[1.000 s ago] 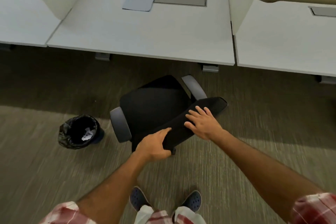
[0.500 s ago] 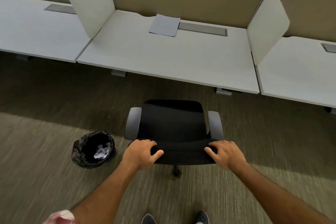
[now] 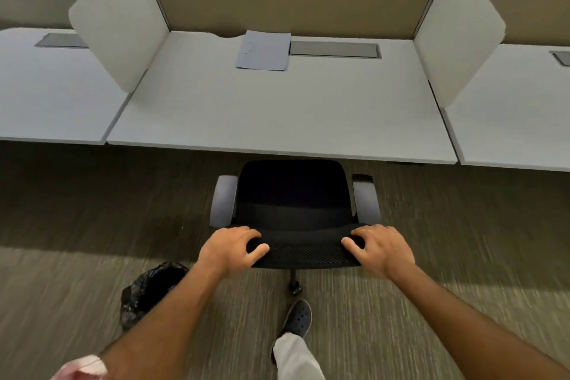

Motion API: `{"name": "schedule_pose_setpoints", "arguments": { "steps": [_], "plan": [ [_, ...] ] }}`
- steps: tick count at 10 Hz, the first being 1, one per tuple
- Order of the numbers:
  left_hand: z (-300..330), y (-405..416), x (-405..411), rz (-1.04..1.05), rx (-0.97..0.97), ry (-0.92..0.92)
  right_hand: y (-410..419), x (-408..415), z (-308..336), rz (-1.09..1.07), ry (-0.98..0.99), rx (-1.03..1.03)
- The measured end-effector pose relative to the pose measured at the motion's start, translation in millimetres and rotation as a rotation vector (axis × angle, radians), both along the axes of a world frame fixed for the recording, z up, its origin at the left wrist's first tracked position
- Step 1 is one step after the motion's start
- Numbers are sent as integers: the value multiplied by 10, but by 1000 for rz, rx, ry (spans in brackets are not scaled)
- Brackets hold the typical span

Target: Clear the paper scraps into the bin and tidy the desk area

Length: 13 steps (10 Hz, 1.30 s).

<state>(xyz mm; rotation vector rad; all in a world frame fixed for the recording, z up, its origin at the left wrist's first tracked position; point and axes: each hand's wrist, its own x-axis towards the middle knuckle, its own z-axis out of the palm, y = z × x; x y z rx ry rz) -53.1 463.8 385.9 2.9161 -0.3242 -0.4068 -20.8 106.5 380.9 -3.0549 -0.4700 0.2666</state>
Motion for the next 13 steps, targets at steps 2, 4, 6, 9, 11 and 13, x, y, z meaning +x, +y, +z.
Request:
{"name": "schedule_pose_setpoints", "arguments": {
  "steps": [2,4,6,9,11,13],
  "plan": [
    [-72,257,877,-4,-9,-12,258,831,-62,-35,4,1],
    [-69,547,1823,-15,-34,-8,550,1640,-53,-83,23,24],
    [-121,746,2456,-23,-28,-5,727,2213,-77,-87,10,52],
    [-217,827,2772,-59,-53,60,815,2513,-127,-120,51,2],
    [-142,802,2772,-67,-52,80,856,2522,-4,-123,122,-27],
    [158,774,2817,-19,-87,167,943,2499,210,-128,206,-78]
  ]
}}
